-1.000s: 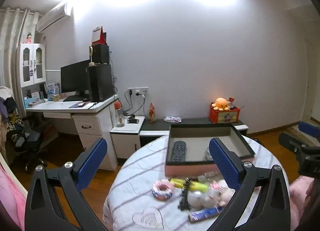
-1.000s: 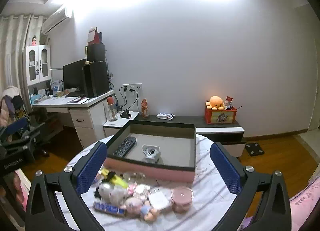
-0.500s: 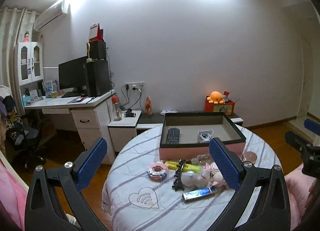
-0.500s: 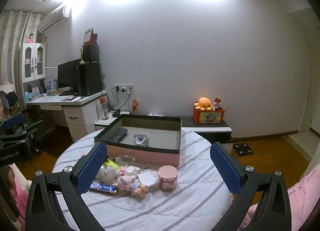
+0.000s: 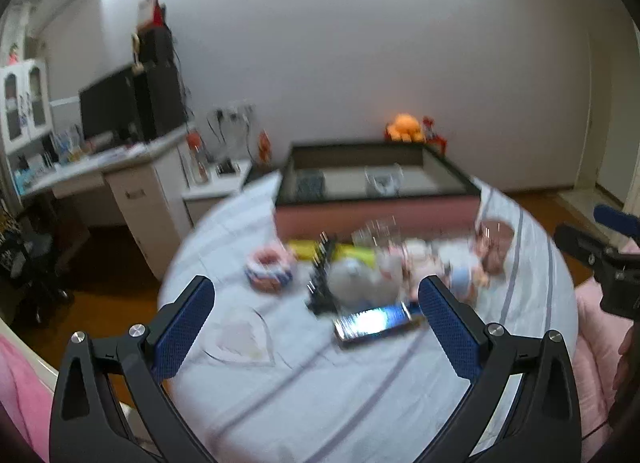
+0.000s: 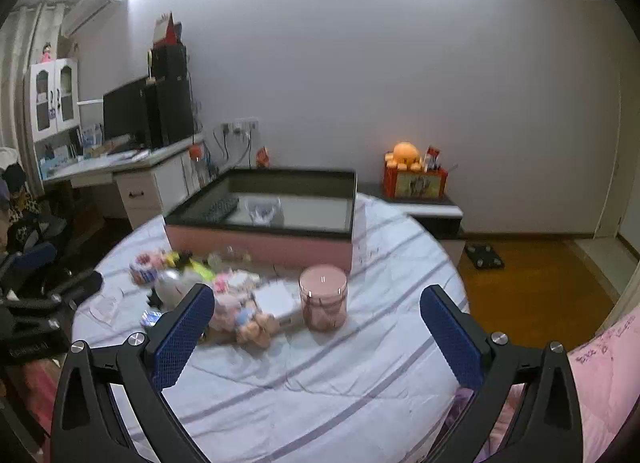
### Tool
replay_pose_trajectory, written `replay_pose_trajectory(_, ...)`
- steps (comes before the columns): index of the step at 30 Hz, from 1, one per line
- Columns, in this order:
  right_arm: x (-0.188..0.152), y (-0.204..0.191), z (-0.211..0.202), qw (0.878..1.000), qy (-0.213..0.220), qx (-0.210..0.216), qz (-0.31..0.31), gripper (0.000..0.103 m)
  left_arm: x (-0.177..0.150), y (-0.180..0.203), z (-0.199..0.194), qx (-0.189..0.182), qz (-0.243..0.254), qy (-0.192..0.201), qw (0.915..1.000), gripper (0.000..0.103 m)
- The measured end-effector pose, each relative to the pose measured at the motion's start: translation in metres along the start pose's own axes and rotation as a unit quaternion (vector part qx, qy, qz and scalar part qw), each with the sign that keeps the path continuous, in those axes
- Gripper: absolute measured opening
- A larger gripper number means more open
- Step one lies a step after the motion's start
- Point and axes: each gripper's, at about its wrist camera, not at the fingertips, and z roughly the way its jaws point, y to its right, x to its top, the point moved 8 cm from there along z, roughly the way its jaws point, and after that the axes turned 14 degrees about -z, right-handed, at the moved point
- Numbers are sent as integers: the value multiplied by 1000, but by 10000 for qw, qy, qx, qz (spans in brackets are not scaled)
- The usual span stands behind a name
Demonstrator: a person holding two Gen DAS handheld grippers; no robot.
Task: Organize rigid objects
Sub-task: 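Withdraw both tools from the box back toward the remaining objects, then grasp the blue box with the left tool while the right tool grasps the rose-gold jar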
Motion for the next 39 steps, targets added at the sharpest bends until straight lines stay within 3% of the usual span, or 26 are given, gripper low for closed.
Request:
replay_pose_trajectory(9,-29,9,37,9989,-449,134,87,103,-44,26,60,149,149,-801,9966,103)
replay_pose_trajectory(23,-44,18,70,9965,-747,322,184,103,-58,36,98,253,-198,-1618,9863,100)
replay_pose_trajectory(25,-44,16,73,9962,-775,358,174,103,-57,36,99,189,-195,-1599,9868,89)
replay_pose_trajectory(27,-44,15,75,9959,-802,373,162,103,-56,39,100,101,-95,-1601,9870,85)
replay_pose_trajectory(32,-43,8,83,9945,-905,507,137,103,-56,35,95,-128,-26,-1625,9866,85)
replay_pose_trajectory(39,-38,7,104,9917,-995,693,428,103,-53,17,80,-138,-15,-1552,9878,85)
